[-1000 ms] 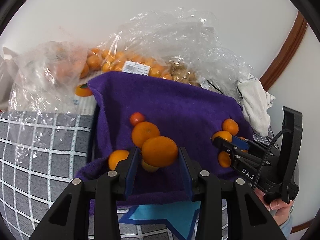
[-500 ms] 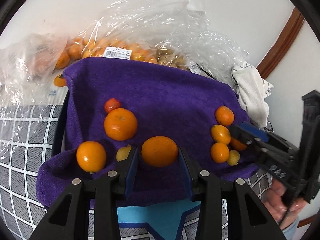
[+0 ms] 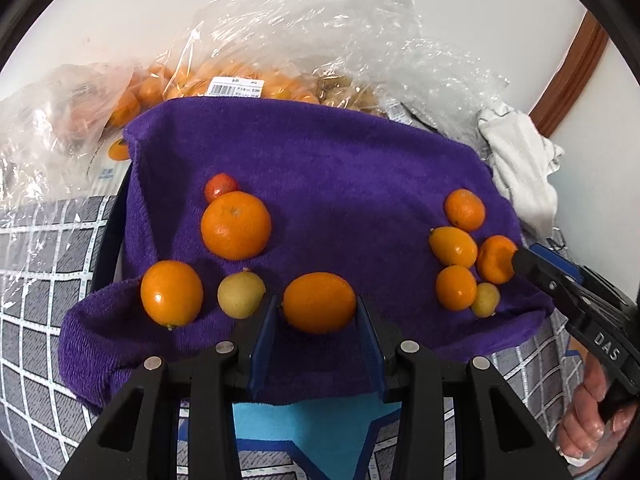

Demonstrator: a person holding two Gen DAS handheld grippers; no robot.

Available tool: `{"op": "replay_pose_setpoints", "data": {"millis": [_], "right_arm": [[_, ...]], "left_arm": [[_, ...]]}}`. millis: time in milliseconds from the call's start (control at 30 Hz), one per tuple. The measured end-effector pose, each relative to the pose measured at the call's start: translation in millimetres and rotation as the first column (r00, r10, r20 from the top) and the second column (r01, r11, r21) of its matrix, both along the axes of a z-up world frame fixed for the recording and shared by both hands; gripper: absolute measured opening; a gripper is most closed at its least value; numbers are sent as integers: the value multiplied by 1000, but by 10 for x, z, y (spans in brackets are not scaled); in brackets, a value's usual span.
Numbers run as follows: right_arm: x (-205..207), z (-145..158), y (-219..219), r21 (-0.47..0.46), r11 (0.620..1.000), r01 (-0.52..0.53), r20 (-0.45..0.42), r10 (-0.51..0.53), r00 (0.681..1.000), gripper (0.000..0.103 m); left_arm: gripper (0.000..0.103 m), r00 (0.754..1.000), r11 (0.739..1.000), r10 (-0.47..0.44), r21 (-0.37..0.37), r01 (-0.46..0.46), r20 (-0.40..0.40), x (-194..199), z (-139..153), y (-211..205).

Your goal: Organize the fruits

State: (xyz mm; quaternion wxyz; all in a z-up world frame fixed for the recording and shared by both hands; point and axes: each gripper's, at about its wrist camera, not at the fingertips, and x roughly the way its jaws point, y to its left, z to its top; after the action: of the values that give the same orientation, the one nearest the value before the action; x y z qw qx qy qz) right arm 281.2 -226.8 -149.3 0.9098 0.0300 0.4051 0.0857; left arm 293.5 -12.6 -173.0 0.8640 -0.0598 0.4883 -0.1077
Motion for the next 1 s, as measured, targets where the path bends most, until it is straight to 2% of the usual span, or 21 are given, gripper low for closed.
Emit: {"op": "replay_pose_setpoints", "data": {"millis": [200,267,500,667,800,867,933,1000], "right_arm": [[-147,42,37,-14,1000,-6,-5,6,1000,42],[-232,115,42,-21,1000,4,4,-4,1000,42],[-663,451,57,-14,999,30,58,-29,998,44],[-1126,716,40,-17,998,53,107,-51,993,54],[-1507,900,32,-30,997,74,151,-68,986,64],[-1739,996,11,-31,996,84,169,-78,983,65],[-1907,1056,-6,-32,995,99,189,-91,978,71],[-2117,1116,-39,-24,995,101,216,-93,972,87]], "left_arm": [[40,1000,1000,16,21,-16,4,-105,97,18],[45,1000,1000,22,11,-22,17,-182,184,54],[48,995,997,53,48,-57,90,-611,562,200],[52,985,992,77,83,-90,152,-1047,827,264],[61,973,989,91,95,-113,210,-1398,1012,296],[62,967,988,91,101,-118,239,-1592,1099,283],[63,965,988,76,111,-107,250,-1748,1153,237],[66,960,988,70,116,-105,273,-1910,1216,184]]}}
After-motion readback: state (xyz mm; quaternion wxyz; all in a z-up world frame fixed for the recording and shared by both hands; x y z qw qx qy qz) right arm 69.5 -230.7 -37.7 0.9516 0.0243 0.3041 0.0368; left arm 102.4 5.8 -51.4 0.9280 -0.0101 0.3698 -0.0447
